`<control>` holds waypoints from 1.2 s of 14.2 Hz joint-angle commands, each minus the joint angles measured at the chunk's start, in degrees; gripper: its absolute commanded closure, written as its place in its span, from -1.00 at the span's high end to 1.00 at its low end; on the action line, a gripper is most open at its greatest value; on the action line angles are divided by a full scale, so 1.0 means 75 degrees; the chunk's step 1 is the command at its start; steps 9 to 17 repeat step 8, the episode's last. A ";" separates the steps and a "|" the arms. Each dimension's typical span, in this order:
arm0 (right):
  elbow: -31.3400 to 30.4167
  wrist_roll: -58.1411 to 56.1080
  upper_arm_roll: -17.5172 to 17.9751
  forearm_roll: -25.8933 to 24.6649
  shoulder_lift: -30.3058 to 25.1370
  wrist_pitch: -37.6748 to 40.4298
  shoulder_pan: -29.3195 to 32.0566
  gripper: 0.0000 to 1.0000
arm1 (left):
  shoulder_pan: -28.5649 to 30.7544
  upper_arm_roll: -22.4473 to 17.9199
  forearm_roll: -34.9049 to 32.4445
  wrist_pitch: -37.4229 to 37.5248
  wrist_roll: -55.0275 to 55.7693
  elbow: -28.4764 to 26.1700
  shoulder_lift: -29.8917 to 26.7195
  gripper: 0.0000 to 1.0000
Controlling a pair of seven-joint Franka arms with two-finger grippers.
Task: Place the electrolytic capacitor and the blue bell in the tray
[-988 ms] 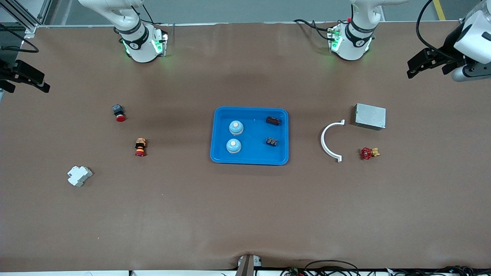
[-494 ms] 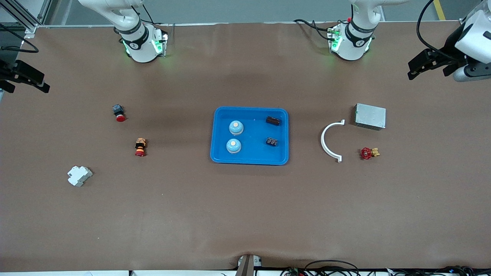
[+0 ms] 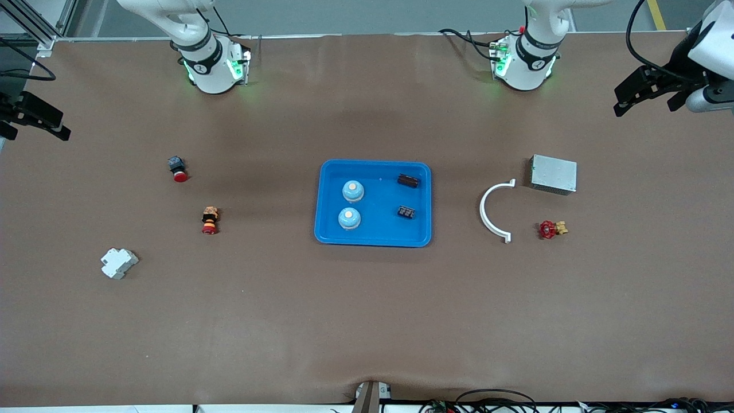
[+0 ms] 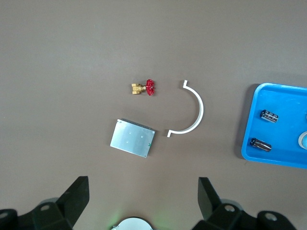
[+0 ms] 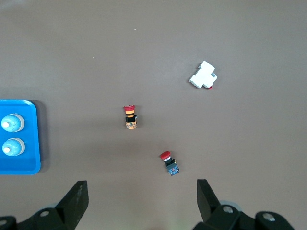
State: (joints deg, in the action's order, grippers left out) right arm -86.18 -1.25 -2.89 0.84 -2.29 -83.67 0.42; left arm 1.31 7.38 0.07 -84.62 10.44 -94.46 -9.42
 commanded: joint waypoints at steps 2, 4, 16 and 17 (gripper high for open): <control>0.0053 0.0131 0.0057 -0.0100 -0.0011 0.0012 0.0050 1.00 | 0.0048 0.0048 -0.0464 -0.0084 -0.0605 -0.0120 -0.0069 1.00; 0.0053 0.0131 0.0057 -0.0100 0.0001 0.0011 0.0050 1.00 | 0.0060 0.0048 -0.0466 -0.0084 -0.0595 -0.0096 -0.0057 1.00; 0.0042 0.0119 0.0057 -0.0100 0.0001 0.0000 0.0061 1.00 | 0.0060 0.0001 -0.0466 -0.0073 -0.0571 0.0173 0.0060 1.00; 0.0042 0.0119 0.0057 -0.0100 0.0001 0.0000 0.0061 1.00 | 0.0060 0.0001 -0.0466 -0.0073 -0.0571 0.0173 0.0060 1.00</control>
